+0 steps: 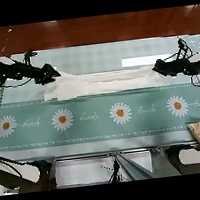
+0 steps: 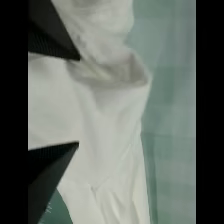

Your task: Fold the shirts.

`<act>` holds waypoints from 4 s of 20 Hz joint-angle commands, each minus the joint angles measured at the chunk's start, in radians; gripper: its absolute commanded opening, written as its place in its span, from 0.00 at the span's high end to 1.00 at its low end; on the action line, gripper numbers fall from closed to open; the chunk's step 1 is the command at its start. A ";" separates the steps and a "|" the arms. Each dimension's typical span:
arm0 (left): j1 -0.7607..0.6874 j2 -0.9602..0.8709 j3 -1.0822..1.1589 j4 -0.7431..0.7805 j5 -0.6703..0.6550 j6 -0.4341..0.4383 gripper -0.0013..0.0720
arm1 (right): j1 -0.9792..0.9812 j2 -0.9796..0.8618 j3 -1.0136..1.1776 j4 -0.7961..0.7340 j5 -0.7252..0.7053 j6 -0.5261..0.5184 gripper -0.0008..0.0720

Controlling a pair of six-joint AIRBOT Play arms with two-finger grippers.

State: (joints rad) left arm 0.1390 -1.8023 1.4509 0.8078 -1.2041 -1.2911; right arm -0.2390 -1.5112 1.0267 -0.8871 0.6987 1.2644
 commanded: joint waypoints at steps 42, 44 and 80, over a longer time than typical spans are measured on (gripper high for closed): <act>-0.570 0.127 0.021 -0.124 0.116 0.037 0.95 | 0.136 0.684 0.000 -0.007 0.275 0.331 0.95; -0.624 0.127 -0.024 -0.126 0.175 0.037 0.95 | 0.136 0.740 0.000 -0.032 0.308 0.378 0.95; 0.190 0.743 -0.056 -0.295 -0.107 0.094 0.95 | 0.934 0.085 0.001 0.179 -0.627 0.324 0.95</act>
State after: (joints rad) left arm 0.3058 -1.1007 1.3952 0.4927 -1.2530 -1.1965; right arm 0.5705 -1.3273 1.0264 -0.8062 0.3065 1.5887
